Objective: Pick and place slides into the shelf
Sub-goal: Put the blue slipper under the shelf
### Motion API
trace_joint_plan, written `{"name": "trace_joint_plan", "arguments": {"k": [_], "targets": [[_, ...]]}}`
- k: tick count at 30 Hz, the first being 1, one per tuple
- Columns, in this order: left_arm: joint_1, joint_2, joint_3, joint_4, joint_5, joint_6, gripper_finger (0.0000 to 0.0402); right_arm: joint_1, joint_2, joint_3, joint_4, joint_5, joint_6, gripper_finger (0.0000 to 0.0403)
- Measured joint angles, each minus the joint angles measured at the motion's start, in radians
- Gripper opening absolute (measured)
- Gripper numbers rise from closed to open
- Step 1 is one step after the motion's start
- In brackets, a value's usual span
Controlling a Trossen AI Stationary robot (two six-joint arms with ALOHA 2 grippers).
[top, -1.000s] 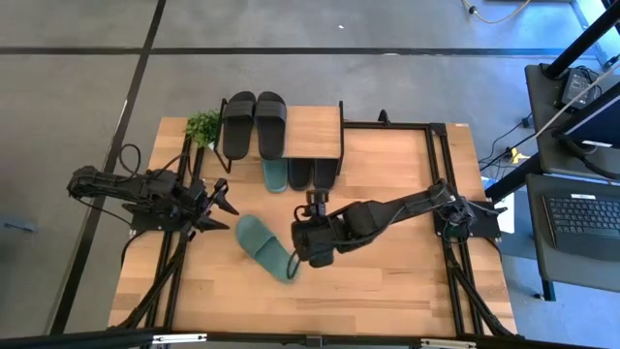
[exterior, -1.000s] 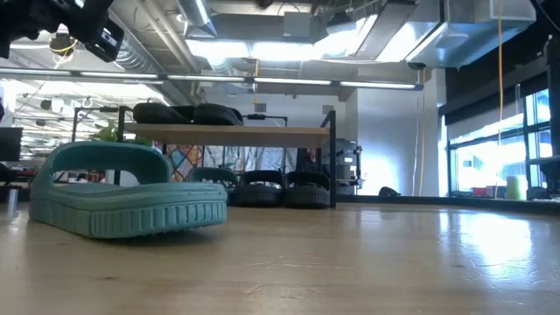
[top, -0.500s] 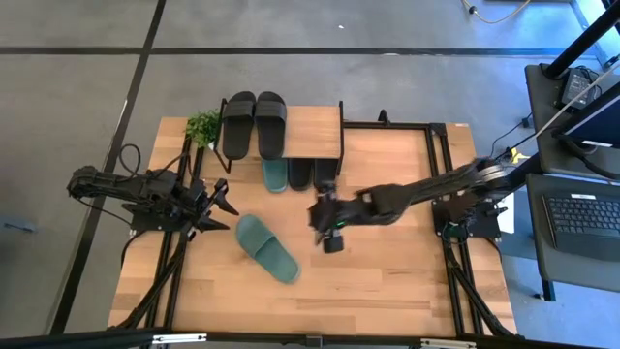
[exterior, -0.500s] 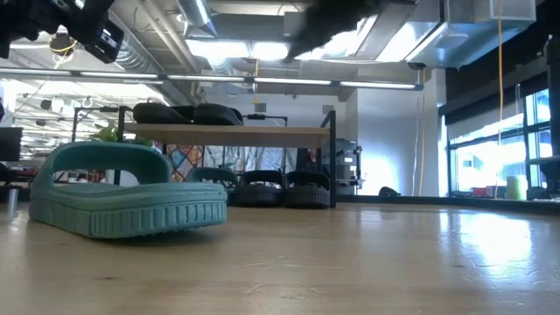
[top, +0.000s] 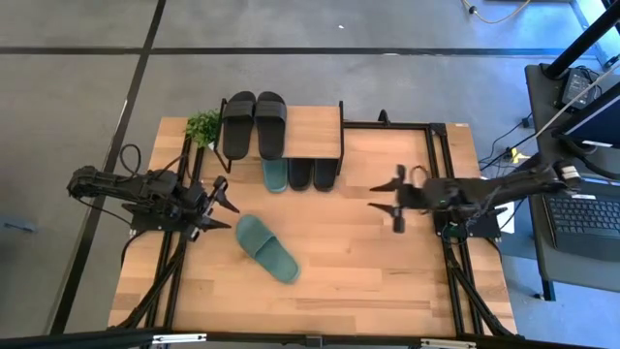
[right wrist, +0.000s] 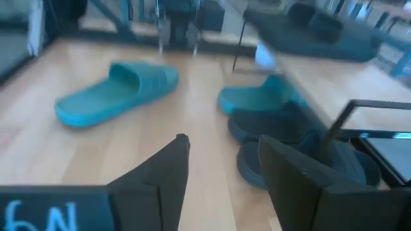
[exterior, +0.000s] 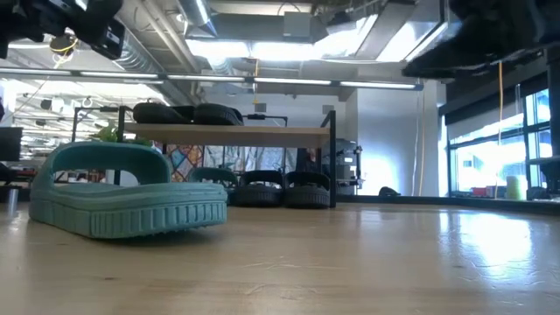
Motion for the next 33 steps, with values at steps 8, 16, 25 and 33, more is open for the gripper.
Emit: {"name": "trace_joint_plan", "arguments": {"k": [8,16,25,33], "targets": [[0.000,0.003,0.000,0.000,-0.158,0.035,0.0204,0.000,-0.392,-0.211,0.001,-0.002,0.064,0.0188],[0.000,0.003,0.000,0.000,-0.185,0.104,0.0204,0.001,-0.556,-0.299,-0.049,-0.004,0.065,0.0188],[0.000,0.213,-0.001,0.188,-0.315,0.040,0.0204,0.001,-0.570,-0.311,-0.052,-0.003,-0.049,0.0188],[-0.053,0.555,0.198,0.249,-0.260,0.022,0.0204,0.000,-0.570,-0.311,-0.052,-0.004,-0.166,0.0188]]}}
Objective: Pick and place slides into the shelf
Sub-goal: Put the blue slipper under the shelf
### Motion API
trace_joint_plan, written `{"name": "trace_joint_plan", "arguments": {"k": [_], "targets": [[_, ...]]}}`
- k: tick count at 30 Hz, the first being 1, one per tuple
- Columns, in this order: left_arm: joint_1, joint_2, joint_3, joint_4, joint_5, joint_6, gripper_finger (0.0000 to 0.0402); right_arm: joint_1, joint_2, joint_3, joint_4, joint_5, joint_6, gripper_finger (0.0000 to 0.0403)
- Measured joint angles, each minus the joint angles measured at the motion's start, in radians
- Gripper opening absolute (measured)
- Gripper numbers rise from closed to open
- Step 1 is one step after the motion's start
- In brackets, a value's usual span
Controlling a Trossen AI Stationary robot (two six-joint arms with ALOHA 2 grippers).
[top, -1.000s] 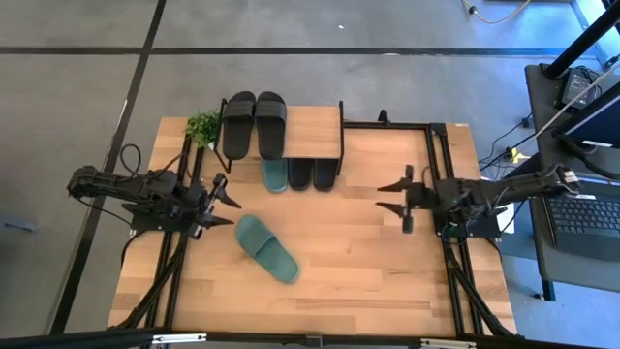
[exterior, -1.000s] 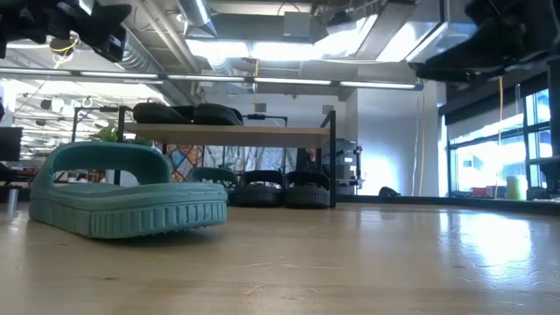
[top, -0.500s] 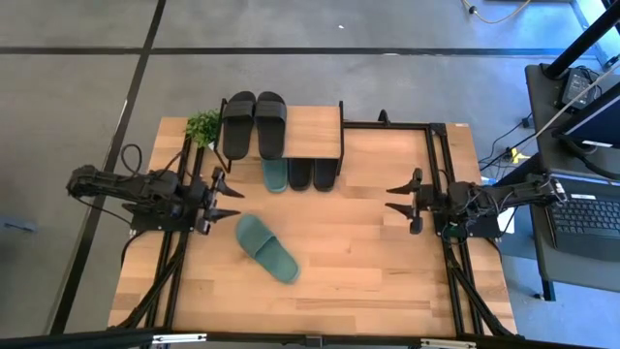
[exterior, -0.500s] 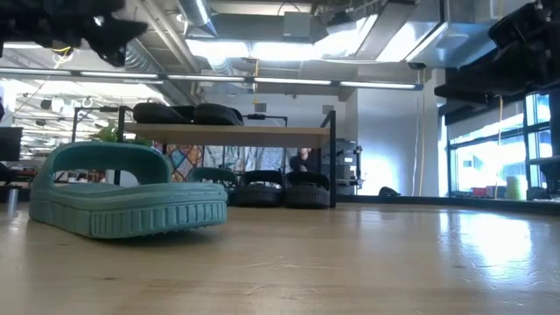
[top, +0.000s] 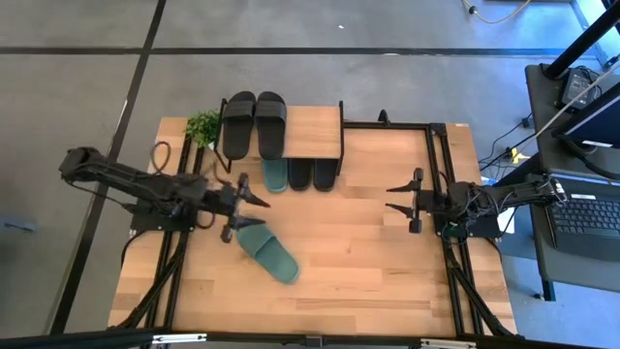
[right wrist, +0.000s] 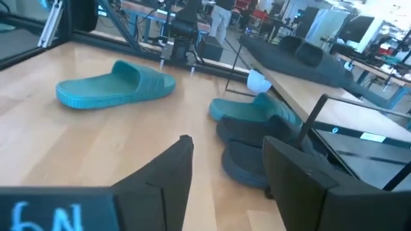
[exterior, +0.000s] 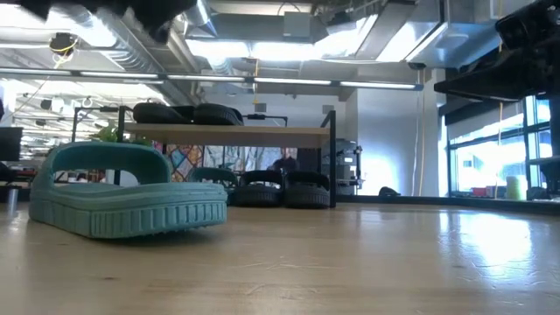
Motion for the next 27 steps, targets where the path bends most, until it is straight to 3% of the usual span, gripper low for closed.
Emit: {"name": "trace_joint_plan", "arguments": {"k": [5,12,19,27], "targets": [[-0.080,0.255,0.262,-0.154,-0.009,-0.058,0.0204,0.000,0.000,0.000,-0.005,0.000,-0.030,0.0188],[-0.162,0.585,0.568,-0.526,-0.147,-0.406,0.0204,0.000,0.001,0.000,-0.083,0.000,-0.028,0.0188],[-0.244,0.820,0.708,-0.576,-0.111,-0.725,0.0204,0.000,0.001,0.000,-0.137,0.000,0.028,0.0188],[-0.336,0.950,0.733,-0.668,-0.105,-1.065,0.0204,0.000,0.001,0.000,-0.166,0.000,0.069,0.0188]]}}
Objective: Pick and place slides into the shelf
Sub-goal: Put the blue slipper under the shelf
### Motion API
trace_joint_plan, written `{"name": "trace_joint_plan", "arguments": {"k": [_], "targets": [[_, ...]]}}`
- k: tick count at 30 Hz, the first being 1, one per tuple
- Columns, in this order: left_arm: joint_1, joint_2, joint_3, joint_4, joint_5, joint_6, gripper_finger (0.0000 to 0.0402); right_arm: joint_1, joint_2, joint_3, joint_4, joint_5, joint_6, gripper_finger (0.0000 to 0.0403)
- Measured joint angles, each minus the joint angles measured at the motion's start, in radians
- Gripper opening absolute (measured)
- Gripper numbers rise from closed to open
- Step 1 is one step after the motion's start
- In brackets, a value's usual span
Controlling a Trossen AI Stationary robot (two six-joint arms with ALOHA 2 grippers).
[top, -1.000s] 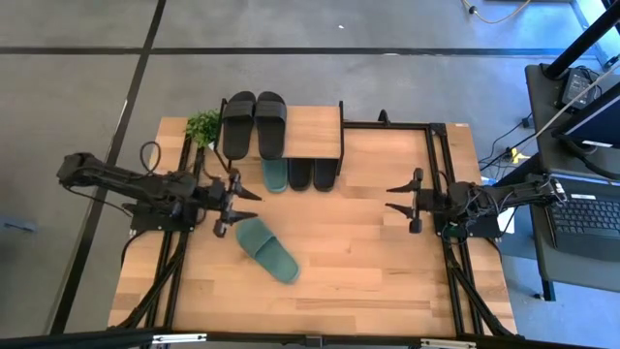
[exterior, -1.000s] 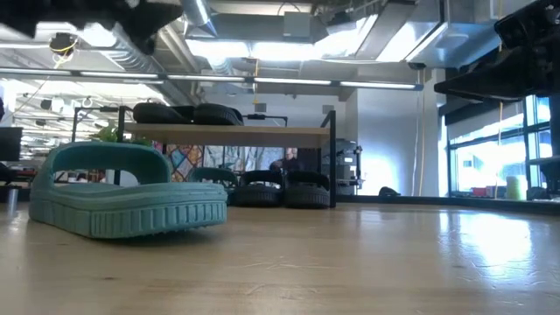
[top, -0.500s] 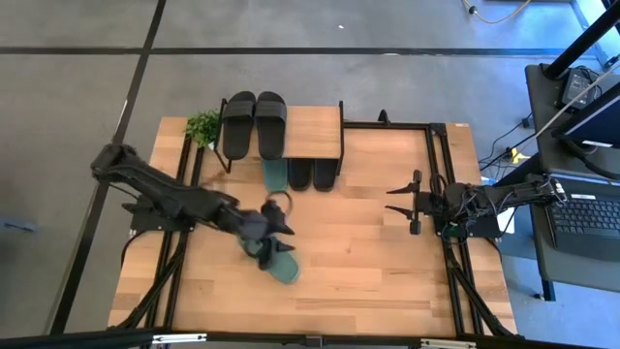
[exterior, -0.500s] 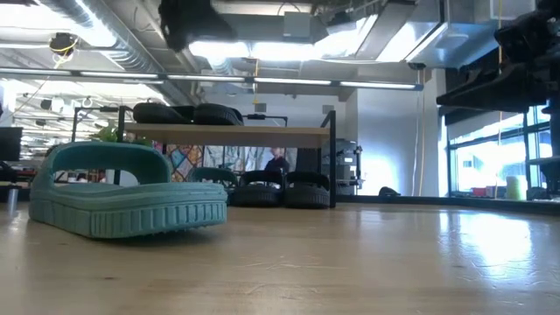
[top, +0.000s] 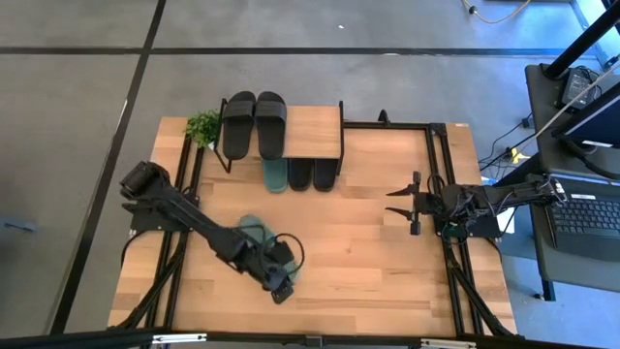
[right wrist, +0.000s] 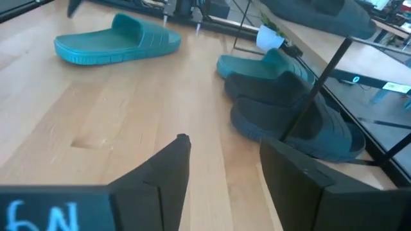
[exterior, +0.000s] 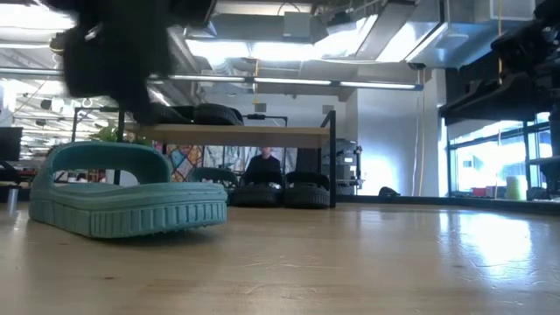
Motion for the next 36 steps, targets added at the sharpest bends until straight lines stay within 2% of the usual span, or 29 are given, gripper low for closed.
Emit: {"name": "trace_joint_plan", "arguments": {"k": [7,13,17,26,30,36], "targets": [[-0.030,0.035,0.000,-0.192,0.002,-0.188,0.0204,0.000,0.000,0.000,0.011,0.000,-0.019,0.0188],[-0.031,0.028,0.000,-0.320,0.057,-0.196,0.0204,0.000,0.000,0.000,0.011,0.000,0.008,0.0188],[-0.031,0.028,0.000,-0.465,0.059,-0.215,0.0204,0.000,0.000,0.000,0.012,0.000,0.008,0.0188],[-0.007,0.028,-0.001,-0.711,-0.002,-0.275,0.0204,0.000,0.000,0.000,0.017,0.003,0.005,0.0188],[0.029,0.028,-0.001,-0.776,-0.070,-0.273,0.0204,0.000,0.000,0.000,0.017,0.004,0.004,0.0188],[0.085,0.028,-0.001,-0.868,-0.090,-0.246,0.0204,0.000,0.000,0.000,0.016,0.004,0.003,0.0188]]}}
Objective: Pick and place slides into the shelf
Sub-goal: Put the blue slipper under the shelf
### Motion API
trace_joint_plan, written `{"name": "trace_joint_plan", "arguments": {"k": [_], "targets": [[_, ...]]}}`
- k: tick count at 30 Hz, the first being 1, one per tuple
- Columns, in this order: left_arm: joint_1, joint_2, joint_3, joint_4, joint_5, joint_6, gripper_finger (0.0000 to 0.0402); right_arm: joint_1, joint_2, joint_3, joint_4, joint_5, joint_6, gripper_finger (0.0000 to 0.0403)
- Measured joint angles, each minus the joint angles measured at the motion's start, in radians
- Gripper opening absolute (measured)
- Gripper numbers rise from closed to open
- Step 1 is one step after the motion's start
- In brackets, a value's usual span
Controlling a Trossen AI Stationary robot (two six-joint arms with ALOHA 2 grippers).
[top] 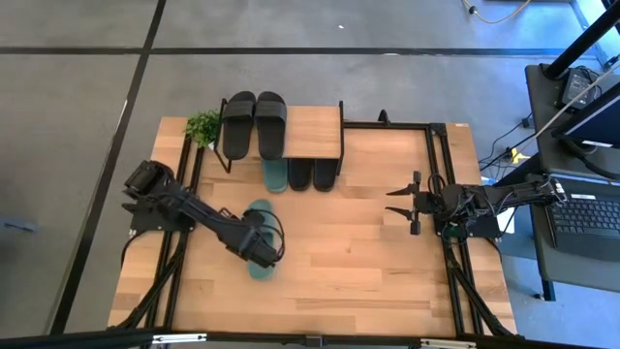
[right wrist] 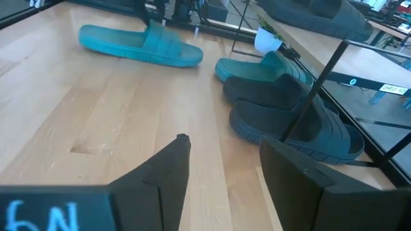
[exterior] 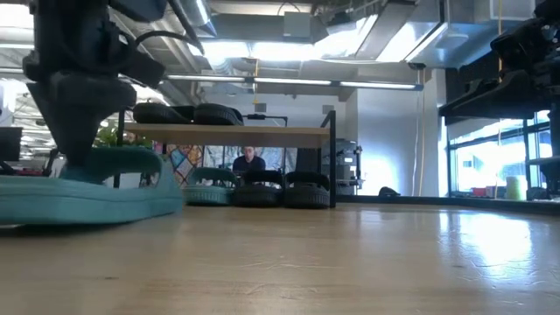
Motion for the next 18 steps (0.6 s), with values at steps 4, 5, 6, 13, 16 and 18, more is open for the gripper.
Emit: {"name": "trace_joint_plan", "arguments": {"k": [4,5,6,13,16,18], "targets": [[0.021,0.000,0.000,-0.043,-0.034,0.005,0.0204,0.000,0.000,0.000,0.000,0.000,0.000,0.0188],[0.025,0.000,0.000,-0.045,-0.043,0.008,0.0204,0.000,0.000,0.000,-0.001,0.000,0.000,0.0188],[0.028,0.000,0.000,-0.045,-0.051,0.009,0.0204,0.000,0.000,0.000,-0.001,0.000,0.000,0.0188],[0.032,0.000,0.000,-0.068,-0.069,0.009,0.0204,0.000,0.000,0.000,-0.001,0.000,0.000,0.0188],[0.024,0.000,0.000,-0.078,-0.009,0.009,0.0204,0.000,0.000,0.000,-0.002,0.000,0.000,0.0188],[0.011,0.000,0.016,-0.117,0.045,0.003,0.0204,0.000,0.000,0.000,-0.002,0.000,0.001,0.0188]]}}
